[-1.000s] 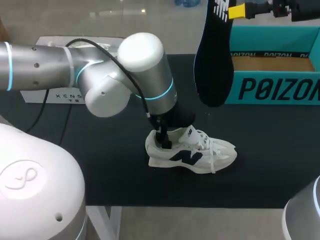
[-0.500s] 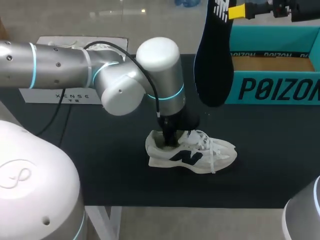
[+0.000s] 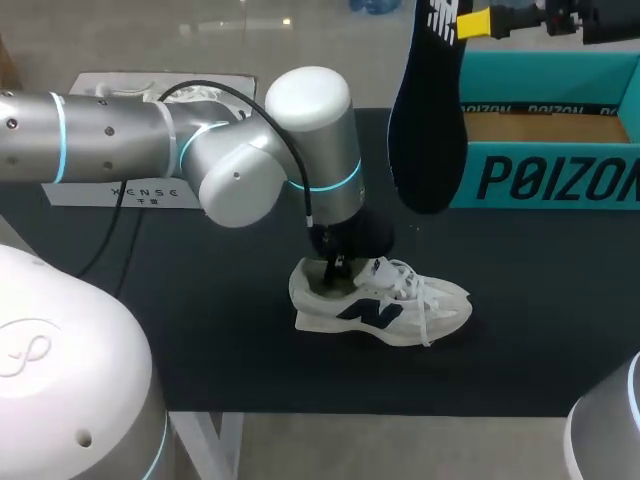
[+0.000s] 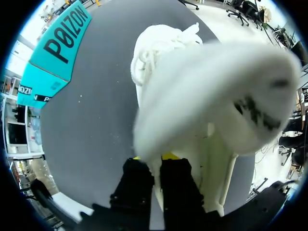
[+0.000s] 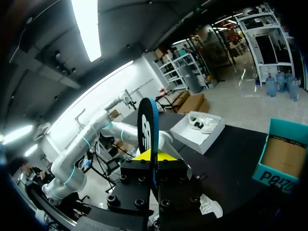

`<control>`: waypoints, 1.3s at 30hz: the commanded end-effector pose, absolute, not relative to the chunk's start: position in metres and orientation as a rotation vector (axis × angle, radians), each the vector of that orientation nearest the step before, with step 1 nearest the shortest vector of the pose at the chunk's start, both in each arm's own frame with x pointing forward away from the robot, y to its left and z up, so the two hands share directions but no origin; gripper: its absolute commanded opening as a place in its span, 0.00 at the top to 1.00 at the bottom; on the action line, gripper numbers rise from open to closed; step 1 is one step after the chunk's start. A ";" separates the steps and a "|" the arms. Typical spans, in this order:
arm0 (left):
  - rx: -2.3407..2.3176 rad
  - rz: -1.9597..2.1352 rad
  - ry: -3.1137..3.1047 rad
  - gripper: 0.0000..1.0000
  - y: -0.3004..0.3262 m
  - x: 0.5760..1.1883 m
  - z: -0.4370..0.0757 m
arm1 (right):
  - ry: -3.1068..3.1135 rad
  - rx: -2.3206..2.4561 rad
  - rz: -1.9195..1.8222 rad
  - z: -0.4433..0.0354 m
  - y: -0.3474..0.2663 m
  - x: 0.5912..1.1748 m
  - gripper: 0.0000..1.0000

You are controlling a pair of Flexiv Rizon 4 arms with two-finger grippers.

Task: Take the shoe out of the shoebox, open the shoe tongue, remove and reinsert the insole, then place the shoe into the shoebox

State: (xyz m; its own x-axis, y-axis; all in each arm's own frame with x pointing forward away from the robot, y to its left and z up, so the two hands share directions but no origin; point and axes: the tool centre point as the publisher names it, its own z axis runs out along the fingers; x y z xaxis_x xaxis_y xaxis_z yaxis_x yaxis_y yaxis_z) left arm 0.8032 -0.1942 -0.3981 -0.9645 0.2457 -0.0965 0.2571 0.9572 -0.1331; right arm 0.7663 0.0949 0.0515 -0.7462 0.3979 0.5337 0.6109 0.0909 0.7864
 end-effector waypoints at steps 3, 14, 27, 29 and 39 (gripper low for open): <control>0.462 -0.242 3.042 1.00 -0.201 0.807 -0.391 | -2.178 -1.024 -1.717 0.052 0.097 0.768 1.00; 0.963 -0.316 3.029 1.00 -0.213 0.833 -0.363 | -2.178 -1.024 -1.717 0.052 0.097 0.768 1.00; 1.900 -0.474 2.640 1.00 -0.218 0.856 -0.344 | -2.178 -1.024 -1.717 0.052 0.097 0.768 1.00; 1.972 -0.471 2.625 1.00 -0.223 0.857 -0.344 | -2.178 -1.024 -1.717 0.052 0.097 0.768 1.00; 2.207 -0.347 2.430 1.00 -0.243 0.832 -0.348 | -2.178 -1.024 -1.717 0.052 0.097 0.768 1.00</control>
